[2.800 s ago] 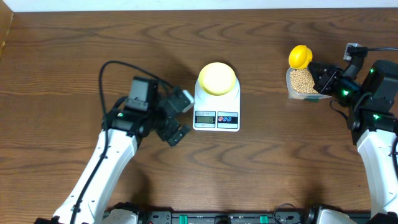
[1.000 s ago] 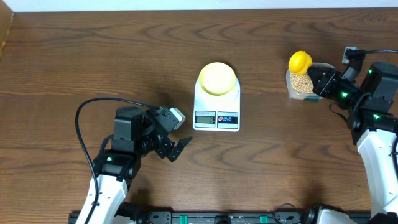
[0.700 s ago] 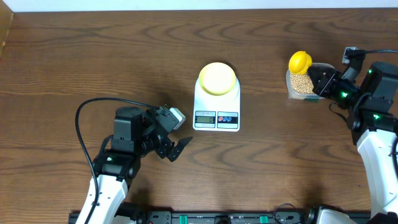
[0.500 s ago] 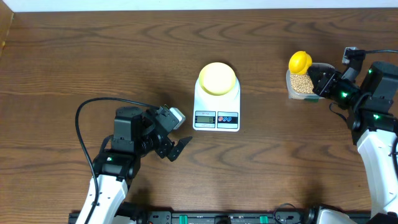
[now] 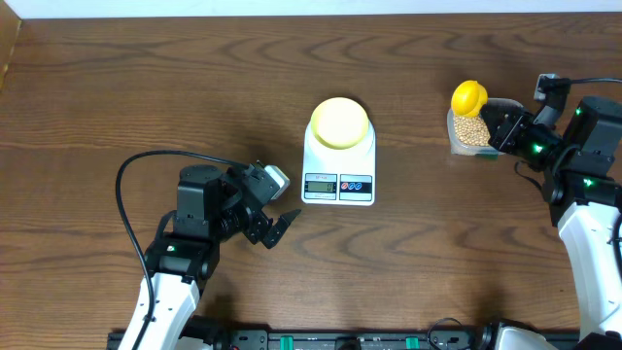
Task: Scoop item into bowl and weigh 50g on scale
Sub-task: 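Withdraw the left gripper to hover in front of the scale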
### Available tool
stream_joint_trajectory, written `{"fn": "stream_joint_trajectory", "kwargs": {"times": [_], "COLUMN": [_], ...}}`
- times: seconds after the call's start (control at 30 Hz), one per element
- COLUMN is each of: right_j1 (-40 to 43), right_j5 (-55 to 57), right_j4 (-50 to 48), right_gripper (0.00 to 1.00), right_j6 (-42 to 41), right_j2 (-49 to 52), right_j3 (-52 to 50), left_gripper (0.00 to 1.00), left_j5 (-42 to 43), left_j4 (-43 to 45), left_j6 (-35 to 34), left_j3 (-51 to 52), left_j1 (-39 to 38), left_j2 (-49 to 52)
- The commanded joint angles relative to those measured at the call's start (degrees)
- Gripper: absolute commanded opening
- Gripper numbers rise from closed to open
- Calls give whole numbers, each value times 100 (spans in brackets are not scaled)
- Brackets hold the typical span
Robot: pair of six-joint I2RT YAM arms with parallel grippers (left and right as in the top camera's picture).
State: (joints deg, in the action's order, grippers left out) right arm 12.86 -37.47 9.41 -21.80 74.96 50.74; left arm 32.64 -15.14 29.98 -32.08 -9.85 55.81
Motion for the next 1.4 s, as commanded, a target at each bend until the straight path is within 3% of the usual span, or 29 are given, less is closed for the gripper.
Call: {"fn": "stream_joint_trajectory", "kwargs": {"times": [0.0,1.37], "right_j1": [22,177], "right_j5": [13,-415], "right_j4": [31,28], "right_gripper": [1,1], "right_j6": [157,151], "right_j2": [-7,-11], "right_j3": [149,149], "left_gripper": [100,99], "left_j5": [-28,-28], "left_j4": [7,-107], "left_j6": [-7,-9], "left_j3": [-55,-55], "left_j1": [24,24], "left_j2": [-46,-46]}}
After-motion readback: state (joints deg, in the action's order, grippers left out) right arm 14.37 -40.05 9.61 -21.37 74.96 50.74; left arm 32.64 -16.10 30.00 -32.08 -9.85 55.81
